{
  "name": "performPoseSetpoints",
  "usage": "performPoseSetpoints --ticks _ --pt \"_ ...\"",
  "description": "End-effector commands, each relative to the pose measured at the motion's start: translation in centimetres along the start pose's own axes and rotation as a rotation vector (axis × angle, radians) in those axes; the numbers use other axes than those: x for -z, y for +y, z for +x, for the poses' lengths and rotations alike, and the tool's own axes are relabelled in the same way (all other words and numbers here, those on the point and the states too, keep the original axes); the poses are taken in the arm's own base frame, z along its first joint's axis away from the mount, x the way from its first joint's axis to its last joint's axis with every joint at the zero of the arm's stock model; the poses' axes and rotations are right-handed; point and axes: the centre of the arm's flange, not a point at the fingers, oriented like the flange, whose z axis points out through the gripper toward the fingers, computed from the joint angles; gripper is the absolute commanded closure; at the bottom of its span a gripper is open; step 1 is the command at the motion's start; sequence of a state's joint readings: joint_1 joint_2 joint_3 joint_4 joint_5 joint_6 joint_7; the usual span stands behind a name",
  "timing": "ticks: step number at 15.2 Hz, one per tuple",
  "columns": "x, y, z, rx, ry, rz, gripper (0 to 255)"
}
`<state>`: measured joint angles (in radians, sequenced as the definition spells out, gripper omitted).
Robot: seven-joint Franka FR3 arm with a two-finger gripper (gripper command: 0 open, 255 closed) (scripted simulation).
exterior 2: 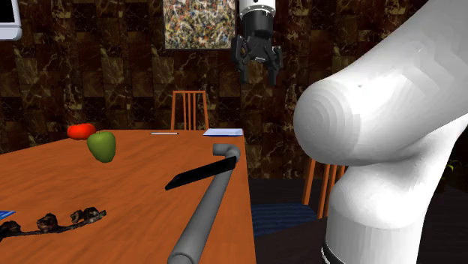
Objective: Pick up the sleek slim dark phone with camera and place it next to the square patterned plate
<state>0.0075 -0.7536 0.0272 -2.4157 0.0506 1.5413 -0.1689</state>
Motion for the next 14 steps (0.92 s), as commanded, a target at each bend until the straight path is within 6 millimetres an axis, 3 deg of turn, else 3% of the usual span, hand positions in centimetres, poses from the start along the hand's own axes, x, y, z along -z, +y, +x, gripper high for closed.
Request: performPoseSetpoints --ticks 1,5,8,11,14 --pt "0.0 0.0 0.0 0.000 0.000 0.000 0" --pt "-5.8 6.2 -1.6 -0.099 0.084 0.311 0" --pt "-11.4 9.3 -2.8 -0.174 0.147 0.545 0" --pt "-17.6 11.1 -3.8 -0.249 0.210 0.779 0" --pt "-24.0 11.2 -4.4 -0.323 0.273 1.012 0"
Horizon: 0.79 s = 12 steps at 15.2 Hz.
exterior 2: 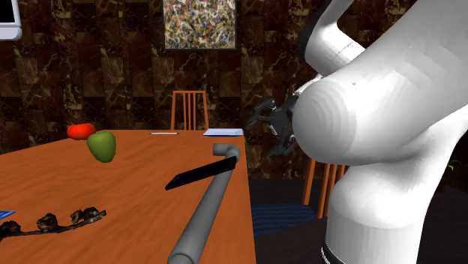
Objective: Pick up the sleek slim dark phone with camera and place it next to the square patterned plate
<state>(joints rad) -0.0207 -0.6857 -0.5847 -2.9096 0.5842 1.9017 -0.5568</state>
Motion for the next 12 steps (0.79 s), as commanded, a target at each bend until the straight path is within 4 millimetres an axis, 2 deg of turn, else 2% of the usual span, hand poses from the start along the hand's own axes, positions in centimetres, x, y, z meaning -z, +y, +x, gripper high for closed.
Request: performPoseSetpoints --ticks 1,2,3,10,12 --pt "-2.6 3.5 -0.8 -0.052 0.054 0.160 0" --pt "-4.1 5.0 -1.2 -0.076 0.075 0.238 0" --pt "-4.3 5.2 -1.3 -0.080 0.078 0.250 0" --pt "-8.2 4.3 -0.9 -0.080 0.078 0.250 0" --pt "-8.2 4.3 -0.9 -0.080 0.078 0.250 0"
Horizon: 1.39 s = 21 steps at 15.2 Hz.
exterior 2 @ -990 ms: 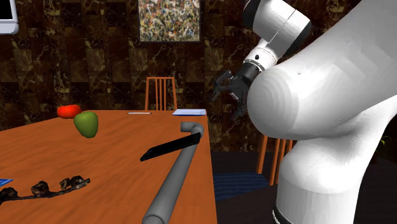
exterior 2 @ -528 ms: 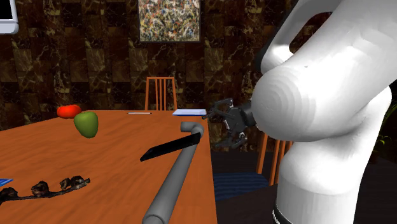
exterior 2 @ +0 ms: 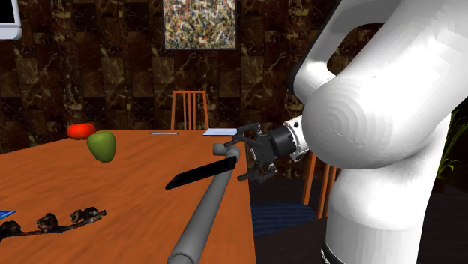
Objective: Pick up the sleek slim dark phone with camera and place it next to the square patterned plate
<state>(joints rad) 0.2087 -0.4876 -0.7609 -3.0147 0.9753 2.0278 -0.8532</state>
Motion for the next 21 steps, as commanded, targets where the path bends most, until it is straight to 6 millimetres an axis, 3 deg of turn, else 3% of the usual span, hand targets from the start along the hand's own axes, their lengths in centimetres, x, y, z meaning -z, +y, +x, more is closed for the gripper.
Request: performPoseSetpoints --ticks 1,6,7,16,21 --pt "-0.1 0.0 0.0 0.000 0.001 0.000 0" --pt "-0.1 0.0 0.0 0.000 0.001 0.000 0" --pt "-0.1 0.0 0.0 0.000 0.001 0.000 255" --pt "-0.1 0.0 0.0 0.000 0.001 0.000 255" --pt "0.8 -2.4 -0.2 0.000 0.001 0.000 255"
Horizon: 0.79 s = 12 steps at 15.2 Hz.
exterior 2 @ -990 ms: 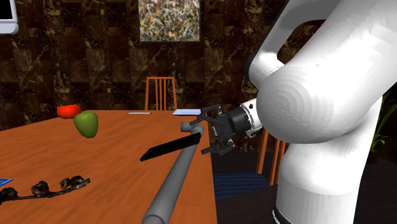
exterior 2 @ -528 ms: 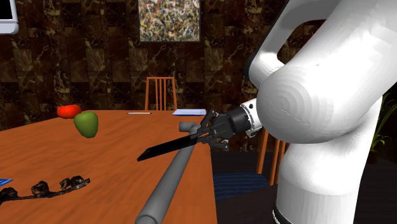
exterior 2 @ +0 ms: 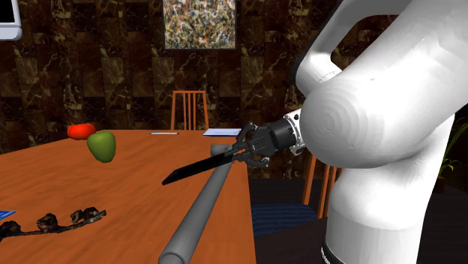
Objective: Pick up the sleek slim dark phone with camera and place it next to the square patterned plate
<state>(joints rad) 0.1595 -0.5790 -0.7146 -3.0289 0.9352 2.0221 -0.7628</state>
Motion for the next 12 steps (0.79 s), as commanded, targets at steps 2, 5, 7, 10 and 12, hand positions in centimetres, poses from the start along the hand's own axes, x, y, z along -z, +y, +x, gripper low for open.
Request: performPoseSetpoints --ticks 2,5,7,10,12 --pt "0.6 -1.5 -0.1 -0.001 0.000 -0.001 255" --pt "1.2 -3.0 -0.2 -0.001 0.000 -0.001 255" --pt "1.6 -4.0 -0.3 -0.001 0.000 -0.001 255" --pt "2.1 -5.5 -0.4 -0.001 0.000 -0.001 255" --pt "2.5 -6.5 -0.5 -0.001 0.000 -0.001 255"
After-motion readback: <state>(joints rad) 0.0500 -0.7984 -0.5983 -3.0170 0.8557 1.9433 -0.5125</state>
